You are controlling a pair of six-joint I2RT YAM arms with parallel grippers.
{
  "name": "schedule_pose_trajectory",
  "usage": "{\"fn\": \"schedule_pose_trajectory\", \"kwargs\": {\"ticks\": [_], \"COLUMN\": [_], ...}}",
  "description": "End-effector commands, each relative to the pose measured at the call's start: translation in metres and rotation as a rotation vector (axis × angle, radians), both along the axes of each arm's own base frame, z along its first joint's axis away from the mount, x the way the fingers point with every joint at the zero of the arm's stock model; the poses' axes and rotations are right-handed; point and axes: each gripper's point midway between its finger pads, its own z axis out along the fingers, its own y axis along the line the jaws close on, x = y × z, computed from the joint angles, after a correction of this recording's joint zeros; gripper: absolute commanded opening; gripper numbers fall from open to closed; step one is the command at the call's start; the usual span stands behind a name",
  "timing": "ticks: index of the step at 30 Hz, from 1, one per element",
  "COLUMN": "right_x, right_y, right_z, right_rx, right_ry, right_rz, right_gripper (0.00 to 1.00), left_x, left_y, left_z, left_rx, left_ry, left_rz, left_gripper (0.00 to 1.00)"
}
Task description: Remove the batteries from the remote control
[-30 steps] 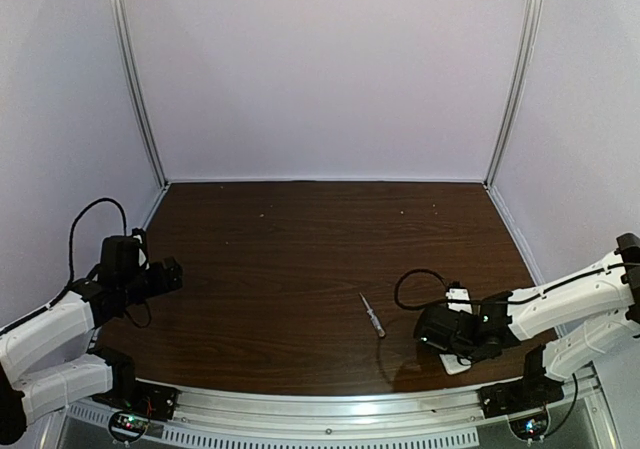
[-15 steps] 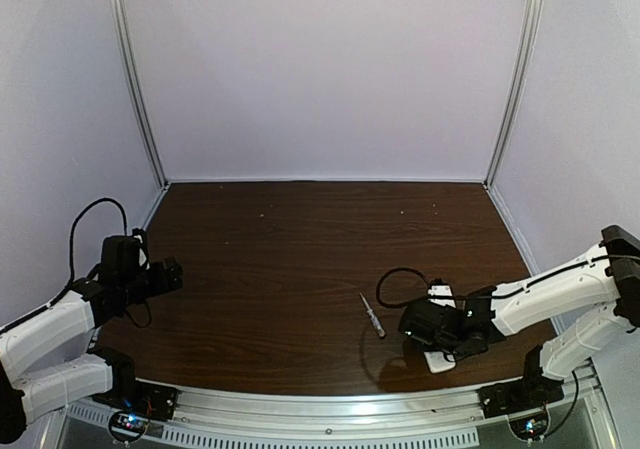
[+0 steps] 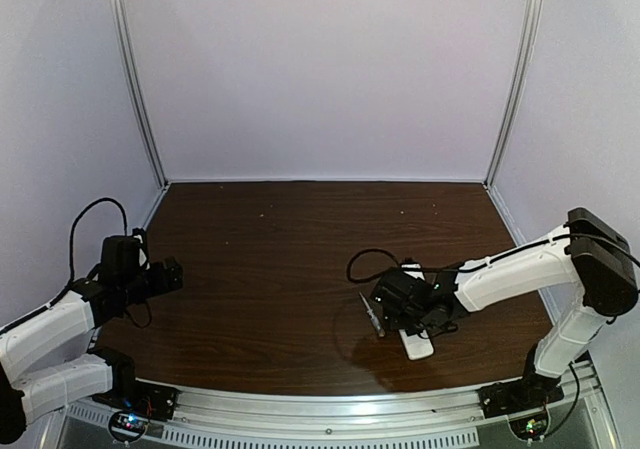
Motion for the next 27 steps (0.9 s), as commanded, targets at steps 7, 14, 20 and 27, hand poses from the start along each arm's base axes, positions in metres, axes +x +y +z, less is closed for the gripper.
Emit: {"fn": "schedule_pose_trajectory", "kwargs": {"ticks": [7,14,20,27], "right_x": [-0.006,-0.037,-0.057,-0.074], "right_y": [-0.012,-0.024,-0.035,-0.033], "right_z": [0.009,-0.002,-0.009,-0.016], "right_rx": [0.015,0.097,0.138,0.096], "right_ry": [0.016,0.085,0.111,0.127], "right_rz": [0.056,0.120,0.127,0.155], "right_gripper": [1.00,1.00,1.00,1.00], "left_x": [0.008,0.008,0.008,0.009], "left_y": [-0.007,-0.009,-0.009,-0.010], "left_z": [0.020,0.020,0.020,0.018], "left_rx": [-0.022,-0.023,-0.022,-0.019], "left_ry": [-0.079,-0.081,-0.079,-0.071], "left_rz": [-0.021,-0.033,-0.034,-0.034], "left_gripper": [0.97,0.98,0.97,0.97]}}
